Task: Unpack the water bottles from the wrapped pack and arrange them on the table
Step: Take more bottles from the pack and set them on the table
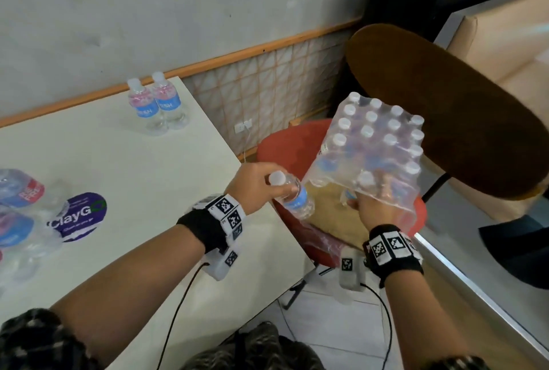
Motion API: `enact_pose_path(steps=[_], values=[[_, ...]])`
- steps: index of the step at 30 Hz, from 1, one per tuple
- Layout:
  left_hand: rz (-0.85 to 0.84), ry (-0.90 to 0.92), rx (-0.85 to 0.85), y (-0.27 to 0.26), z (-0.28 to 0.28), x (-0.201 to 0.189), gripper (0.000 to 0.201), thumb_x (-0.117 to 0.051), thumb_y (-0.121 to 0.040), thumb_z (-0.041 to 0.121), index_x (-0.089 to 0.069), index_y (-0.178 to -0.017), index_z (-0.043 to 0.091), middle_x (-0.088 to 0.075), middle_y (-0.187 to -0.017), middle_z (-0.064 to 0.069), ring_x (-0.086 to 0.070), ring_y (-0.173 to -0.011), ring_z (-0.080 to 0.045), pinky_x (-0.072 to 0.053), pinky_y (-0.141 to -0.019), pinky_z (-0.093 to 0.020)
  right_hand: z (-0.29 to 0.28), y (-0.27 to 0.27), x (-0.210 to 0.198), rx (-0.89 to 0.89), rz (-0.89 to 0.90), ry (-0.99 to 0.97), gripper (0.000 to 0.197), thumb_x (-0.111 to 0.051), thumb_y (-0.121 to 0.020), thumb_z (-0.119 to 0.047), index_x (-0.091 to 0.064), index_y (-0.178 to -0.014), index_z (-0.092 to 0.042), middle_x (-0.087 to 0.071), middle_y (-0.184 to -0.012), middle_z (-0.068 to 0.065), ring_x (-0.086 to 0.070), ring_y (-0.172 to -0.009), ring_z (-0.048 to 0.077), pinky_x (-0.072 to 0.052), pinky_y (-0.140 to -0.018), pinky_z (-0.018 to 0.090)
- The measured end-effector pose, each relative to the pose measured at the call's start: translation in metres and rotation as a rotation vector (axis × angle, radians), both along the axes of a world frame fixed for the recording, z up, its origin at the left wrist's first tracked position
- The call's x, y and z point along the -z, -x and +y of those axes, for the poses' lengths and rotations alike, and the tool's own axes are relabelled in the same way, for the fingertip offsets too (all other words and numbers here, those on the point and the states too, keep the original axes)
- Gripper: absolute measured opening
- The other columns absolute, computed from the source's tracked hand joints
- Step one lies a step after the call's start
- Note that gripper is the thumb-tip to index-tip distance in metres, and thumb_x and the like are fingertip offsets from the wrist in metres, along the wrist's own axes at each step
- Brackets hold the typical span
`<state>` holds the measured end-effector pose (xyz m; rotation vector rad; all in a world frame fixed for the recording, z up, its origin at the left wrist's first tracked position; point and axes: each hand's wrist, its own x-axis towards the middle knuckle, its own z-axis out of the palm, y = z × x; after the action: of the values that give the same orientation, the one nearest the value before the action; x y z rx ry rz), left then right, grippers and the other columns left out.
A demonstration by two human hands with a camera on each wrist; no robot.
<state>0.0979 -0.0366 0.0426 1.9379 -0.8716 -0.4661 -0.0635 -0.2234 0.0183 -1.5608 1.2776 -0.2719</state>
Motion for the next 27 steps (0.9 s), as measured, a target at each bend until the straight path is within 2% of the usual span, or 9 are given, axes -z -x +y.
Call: enact_pose_path(steps=[5,9,12,14,16,18,21,24,27], values=[[0.023,-0.062,-0.170,-0.035,0.066,-0.015,0.024,-0.083,-0.067,0.040,-0.070,-0.075,0.021,-0.073,-0.086,0.002,-0.065,-0.080,-0.012,-0.052,-0.079,-0.029,0.064,-0.013,-0.008,-0.033,-0.371,0.000,0.026,-0.064,-0.089,-0.021,-0.051,-0.112,-0.021,-0.058,-0.105,0.000,-0.063,-0.076,0.019,-0.056,-0.058,0.032],[-0.089,-0.314,-0.214,-0.058,0.137,-0.015,0.033,-0.079,-0.067,0.048,-0.070,-0.073,0.016,-0.072,-0.078,0.000,-0.066,-0.078,-0.018,-0.054,-0.075,-0.036,0.123,-0.046,-0.008,-0.290,-0.382,0.067,0.023,-0.063,-0.087,-0.011,-0.051,-0.090,-0.030,-0.060,-0.089,0.001,-0.059,-0.062,0.014,-0.048,-0.046,0.023],[-0.076,-0.433,-0.277,-0.067,0.198,-0.005,0.031,-0.074,-0.066,0.056,-0.067,-0.068,0.025,-0.071,-0.075,0.002,-0.066,-0.077,-0.019,-0.053,-0.071,-0.034,0.159,-0.083,-0.011,-0.384,-0.431,0.215,0.017,-0.061,-0.089,-0.012,-0.054,-0.092,-0.028,-0.062,-0.083,0.000,-0.064,-0.072,0.014,-0.053,-0.064,0.027],[-0.056,-0.446,-0.350,-0.068,0.232,-0.002,0.039,-0.072,-0.064,0.058,-0.069,-0.075,0.021,-0.071,-0.078,0.000,-0.066,-0.078,-0.019,-0.054,-0.072,-0.035,0.177,-0.116,0.003,-0.646,-0.175,0.358,0.040,-0.068,-0.083,-0.033,-0.051,-0.119,-0.030,-0.061,-0.113,0.007,-0.058,-0.107,0.026,-0.046,-0.092,0.038],[-0.044,-0.437,-0.387,-0.069,0.254,-0.002,0.047,-0.071,-0.064,0.058,-0.072,-0.084,0.016,-0.071,-0.082,-0.002,-0.065,-0.080,-0.020,-0.054,-0.074,-0.036,0.198,-0.138,0.030,-0.905,0.224,0.394,0.082,-0.065,-0.071,-0.064,-0.028,-0.141,-0.041,-0.035,-0.147,0.009,-0.032,-0.137,0.030,-0.026,-0.111,0.049],[-0.051,-0.407,-0.402,-0.069,0.267,0.001,0.045,-0.072,-0.066,0.056,-0.071,-0.087,0.016,-0.068,-0.080,-0.001,-0.063,-0.080,-0.020,-0.051,-0.072,-0.032,0.226,-0.147,0.058,-1.040,0.445,0.324,0.095,-0.062,-0.067,-0.073,-0.014,-0.145,-0.048,-0.014,-0.157,0.006,-0.013,-0.145,0.031,-0.014,-0.114,0.055],[-0.035,-0.350,-0.428,-0.064,0.283,0.006,0.030,-0.074,-0.075,0.042,-0.066,-0.089,0.017,-0.065,-0.082,0.000,-0.061,-0.080,-0.019,-0.048,-0.072,-0.029,0.267,-0.148,0.081,-1.124,0.453,0.418,0.097,-0.062,-0.060,-0.073,-0.026,-0.143,-0.037,-0.033,-0.147,0.005,-0.029,-0.135,0.032,-0.029,-0.110,0.048],[-0.007,-0.407,-0.419,-0.062,0.293,0.006,0.031,-0.069,-0.079,0.037,-0.061,-0.103,0.018,-0.066,-0.095,-0.003,-0.060,-0.089,-0.020,-0.050,-0.080,-0.033,0.286,-0.163,0.084,-1.086,0.434,0.368,0.086,-0.070,-0.071,-0.055,-0.030,-0.143,-0.030,-0.041,-0.136,0.009,-0.039,-0.127,0.034,-0.037,-0.104,0.047],[-0.017,-0.471,-0.387,-0.068,0.306,-0.001,0.036,-0.067,-0.076,0.040,-0.061,-0.105,0.019,-0.066,-0.101,-0.004,-0.061,-0.098,-0.024,-0.050,-0.084,-0.036,0.296,-0.180,0.083,-0.986,0.241,0.242,0.080,-0.077,-0.068,-0.046,-0.041,-0.137,-0.027,-0.051,-0.131,0.005,-0.048,-0.124,0.028,-0.039,-0.104,0.045]])
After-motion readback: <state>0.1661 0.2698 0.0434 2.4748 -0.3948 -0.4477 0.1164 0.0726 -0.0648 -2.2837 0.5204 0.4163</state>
